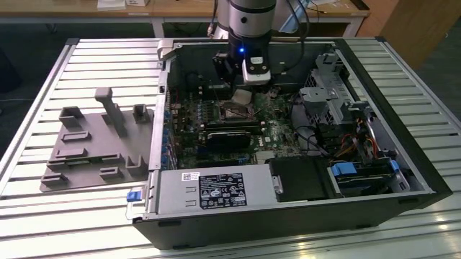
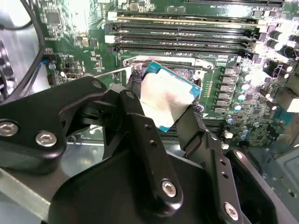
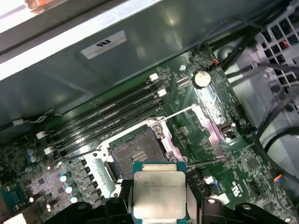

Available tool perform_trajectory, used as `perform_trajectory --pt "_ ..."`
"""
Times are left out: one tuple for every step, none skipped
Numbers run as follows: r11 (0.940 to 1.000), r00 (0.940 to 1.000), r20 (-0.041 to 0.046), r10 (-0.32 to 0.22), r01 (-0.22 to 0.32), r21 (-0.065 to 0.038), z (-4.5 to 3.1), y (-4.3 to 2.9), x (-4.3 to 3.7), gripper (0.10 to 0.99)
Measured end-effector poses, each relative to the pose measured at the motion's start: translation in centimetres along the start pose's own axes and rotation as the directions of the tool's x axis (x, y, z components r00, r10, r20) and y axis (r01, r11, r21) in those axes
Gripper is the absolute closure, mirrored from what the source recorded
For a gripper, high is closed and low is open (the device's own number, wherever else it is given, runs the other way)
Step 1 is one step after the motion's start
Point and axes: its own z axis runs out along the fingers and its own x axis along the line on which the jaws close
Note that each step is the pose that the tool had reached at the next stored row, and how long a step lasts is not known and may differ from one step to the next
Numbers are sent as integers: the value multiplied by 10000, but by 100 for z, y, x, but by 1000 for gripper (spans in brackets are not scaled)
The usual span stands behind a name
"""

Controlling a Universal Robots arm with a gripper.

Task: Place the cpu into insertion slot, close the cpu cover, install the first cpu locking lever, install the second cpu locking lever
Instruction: 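Place the cpu into insertion slot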

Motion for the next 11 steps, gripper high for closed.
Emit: perform_trajectory --pt "9999 9999 14 122 -122 16 3 0 0 549" --pt "9997 9997 28 241 -241 31 7 0 0 549" --pt "9993 9993 41 361 -361 46 10 0 0 549" --pt "9988 9988 56 480 -481 61 14 -1 0 549" --pt "9982 9982 70 597 -597 76 17 -1 0 549" --pt "9974 9974 85 716 -716 91 20 -1 0 549" --pt "9965 9965 99 833 -834 106 24 -1 0 549" --pt "9954 9954 116 951 -952 123 27 -1 0 549" --pt "9942 9943 133 1061 -1063 141 31 -1 0 549" --pt "9930 9931 150 1165 -1167 157 34 -2 0 549" --pt "9917 9918 166 1269 -1272 172 37 -2 0 549"
